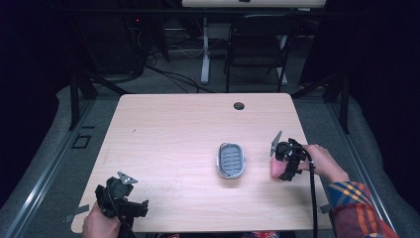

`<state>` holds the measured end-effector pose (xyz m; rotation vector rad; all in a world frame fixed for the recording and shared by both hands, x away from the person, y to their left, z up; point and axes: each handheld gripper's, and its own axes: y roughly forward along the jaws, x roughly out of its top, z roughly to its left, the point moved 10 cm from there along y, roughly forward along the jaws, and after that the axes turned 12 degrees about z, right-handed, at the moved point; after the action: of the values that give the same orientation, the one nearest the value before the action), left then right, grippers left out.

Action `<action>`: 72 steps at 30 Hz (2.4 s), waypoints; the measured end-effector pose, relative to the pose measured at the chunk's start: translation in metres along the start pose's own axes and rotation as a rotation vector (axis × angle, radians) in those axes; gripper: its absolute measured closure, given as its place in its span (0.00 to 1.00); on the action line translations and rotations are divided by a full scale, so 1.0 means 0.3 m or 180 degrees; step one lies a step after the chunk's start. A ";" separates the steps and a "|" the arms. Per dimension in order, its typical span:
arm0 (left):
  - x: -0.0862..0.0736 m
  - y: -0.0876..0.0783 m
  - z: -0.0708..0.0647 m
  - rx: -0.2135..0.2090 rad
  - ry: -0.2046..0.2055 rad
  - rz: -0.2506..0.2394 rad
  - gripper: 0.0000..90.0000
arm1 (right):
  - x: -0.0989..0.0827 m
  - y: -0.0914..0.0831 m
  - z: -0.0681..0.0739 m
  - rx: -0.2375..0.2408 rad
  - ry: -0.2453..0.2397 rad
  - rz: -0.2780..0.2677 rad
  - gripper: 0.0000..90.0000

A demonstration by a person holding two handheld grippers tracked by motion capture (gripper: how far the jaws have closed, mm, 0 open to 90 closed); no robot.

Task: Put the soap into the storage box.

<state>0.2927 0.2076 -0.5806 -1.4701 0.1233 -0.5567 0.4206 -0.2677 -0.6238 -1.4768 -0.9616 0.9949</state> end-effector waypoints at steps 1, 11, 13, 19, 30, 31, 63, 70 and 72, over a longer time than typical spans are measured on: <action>0.000 0.000 0.000 0.0000 -0.0002 0.0001 0.00 | -0.002 0.001 -0.007 -0.0009 -0.0061 0.0086 0.00; -0.001 0.001 0.000 -0.0009 -0.0007 0.0002 0.00 | 0.035 0.036 -0.008 0.0098 -0.0202 0.0200 0.02; -0.002 0.001 -0.001 -0.0012 -0.0005 0.0006 0.00 | 0.042 0.045 -0.006 0.0132 -0.0211 0.0171 0.02; -0.003 0.001 0.001 -0.0007 -0.0006 0.0009 0.00 | 0.042 0.061 -0.010 0.0173 -0.0225 0.0246 0.03; -0.005 -0.001 0.000 -0.0008 -0.0005 0.0015 0.00 | 0.040 0.065 -0.015 0.0110 -0.0215 0.0370 0.14; -0.005 0.000 0.000 -0.0006 -0.0001 0.0015 0.00 | 0.040 0.065 -0.016 0.0101 -0.0208 0.0389 0.14; -0.008 0.000 -0.001 -0.0010 0.0014 0.0032 0.00 | 0.082 -0.028 0.011 0.0113 -0.0210 0.0339 0.14; -0.008 0.000 -0.001 -0.0008 0.0018 0.0030 0.00 | 0.102 -0.052 0.018 0.0101 -0.0202 0.0299 0.14; -0.009 0.001 -0.001 -0.0015 0.0009 0.0037 0.00 | 0.108 -0.057 0.020 0.0113 -0.0206 0.0299 0.14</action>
<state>0.2904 0.2084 -0.5816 -1.4724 0.1353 -0.5496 0.4245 -0.2335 -0.6101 -1.4792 -0.9227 1.1282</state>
